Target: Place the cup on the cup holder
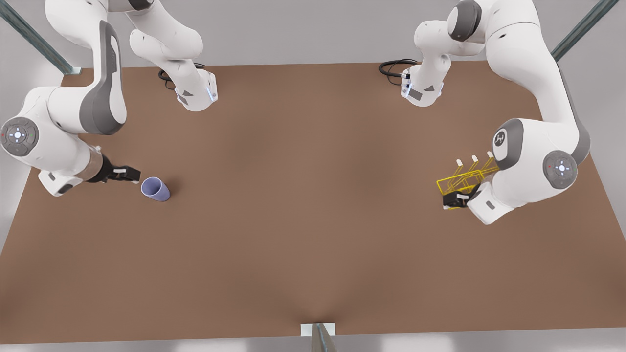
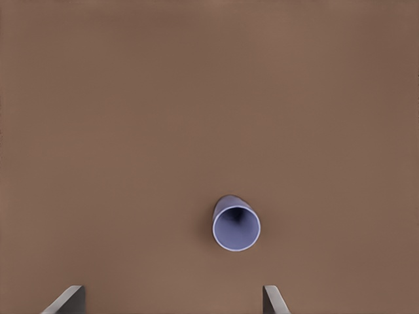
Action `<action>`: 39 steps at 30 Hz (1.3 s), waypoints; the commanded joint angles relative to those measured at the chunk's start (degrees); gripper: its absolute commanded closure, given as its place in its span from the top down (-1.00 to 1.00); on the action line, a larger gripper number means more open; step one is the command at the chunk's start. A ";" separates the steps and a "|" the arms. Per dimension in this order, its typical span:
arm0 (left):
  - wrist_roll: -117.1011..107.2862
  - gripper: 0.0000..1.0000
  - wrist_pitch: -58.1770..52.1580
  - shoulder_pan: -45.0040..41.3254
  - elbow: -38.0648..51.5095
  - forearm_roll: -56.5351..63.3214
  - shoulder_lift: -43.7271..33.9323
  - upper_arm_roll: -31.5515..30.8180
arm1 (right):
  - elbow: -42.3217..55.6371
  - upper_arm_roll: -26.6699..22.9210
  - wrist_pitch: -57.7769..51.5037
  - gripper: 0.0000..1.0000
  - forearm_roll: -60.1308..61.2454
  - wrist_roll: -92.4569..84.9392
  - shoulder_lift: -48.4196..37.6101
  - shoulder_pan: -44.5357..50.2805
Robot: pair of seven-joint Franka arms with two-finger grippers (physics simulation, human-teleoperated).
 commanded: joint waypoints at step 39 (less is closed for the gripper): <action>-1.46 1.00 10.65 0.43 0.39 -3.48 5.97 -0.52 | -32.05 3.08 33.32 1.00 2.18 6.13 0.54 -2.43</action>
